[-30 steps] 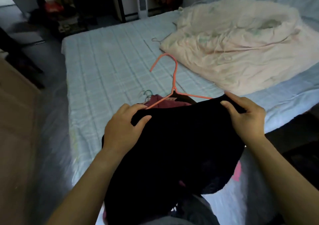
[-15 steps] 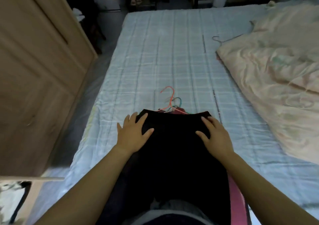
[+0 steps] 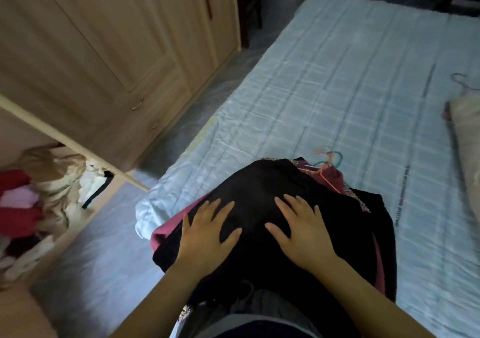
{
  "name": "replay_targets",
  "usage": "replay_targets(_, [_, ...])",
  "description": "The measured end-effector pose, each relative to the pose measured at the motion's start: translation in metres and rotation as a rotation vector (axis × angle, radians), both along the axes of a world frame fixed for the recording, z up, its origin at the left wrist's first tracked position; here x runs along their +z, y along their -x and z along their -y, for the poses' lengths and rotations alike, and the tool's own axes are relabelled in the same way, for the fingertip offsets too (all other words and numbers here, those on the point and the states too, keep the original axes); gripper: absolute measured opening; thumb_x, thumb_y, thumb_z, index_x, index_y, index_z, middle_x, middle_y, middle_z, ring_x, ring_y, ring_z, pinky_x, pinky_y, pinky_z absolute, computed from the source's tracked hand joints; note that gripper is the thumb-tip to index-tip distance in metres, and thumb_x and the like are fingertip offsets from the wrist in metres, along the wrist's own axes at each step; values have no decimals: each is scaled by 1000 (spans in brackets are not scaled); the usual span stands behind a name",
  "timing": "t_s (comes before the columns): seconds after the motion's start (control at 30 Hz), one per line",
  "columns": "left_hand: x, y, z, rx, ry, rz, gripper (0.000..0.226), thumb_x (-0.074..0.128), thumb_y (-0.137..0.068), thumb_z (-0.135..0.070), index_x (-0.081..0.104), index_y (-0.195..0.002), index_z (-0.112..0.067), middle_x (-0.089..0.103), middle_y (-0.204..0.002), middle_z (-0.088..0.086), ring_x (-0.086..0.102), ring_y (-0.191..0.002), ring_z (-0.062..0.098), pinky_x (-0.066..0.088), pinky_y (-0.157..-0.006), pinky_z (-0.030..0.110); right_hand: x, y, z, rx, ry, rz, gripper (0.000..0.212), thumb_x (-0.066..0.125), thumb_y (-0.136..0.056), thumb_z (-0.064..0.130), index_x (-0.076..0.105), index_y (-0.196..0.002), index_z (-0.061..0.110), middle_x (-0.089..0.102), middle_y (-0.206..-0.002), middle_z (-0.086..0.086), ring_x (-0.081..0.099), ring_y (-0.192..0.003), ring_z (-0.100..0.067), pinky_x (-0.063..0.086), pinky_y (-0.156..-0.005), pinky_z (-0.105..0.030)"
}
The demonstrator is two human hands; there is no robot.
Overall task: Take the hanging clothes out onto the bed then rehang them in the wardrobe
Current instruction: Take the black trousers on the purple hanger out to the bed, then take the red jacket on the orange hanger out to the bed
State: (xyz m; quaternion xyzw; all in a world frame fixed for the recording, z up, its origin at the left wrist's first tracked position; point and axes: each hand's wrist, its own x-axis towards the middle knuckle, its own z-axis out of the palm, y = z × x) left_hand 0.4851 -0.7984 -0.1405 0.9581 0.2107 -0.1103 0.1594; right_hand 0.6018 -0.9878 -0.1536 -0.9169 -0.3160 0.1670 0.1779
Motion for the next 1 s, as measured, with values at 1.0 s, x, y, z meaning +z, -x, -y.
replay_targets(1.0, [184, 511, -414, 902, -586, 313, 64, 30, -83, -68, 51, -131, -30, 54, -129, 1, 47, -125, 25, 35, -103, 56, 171, 416, -611, 1014, -590, 129, 74, 31, -84, 65, 52, -131, 12, 49, -137, -5, 46, -126, -25, 39, -103, -38])
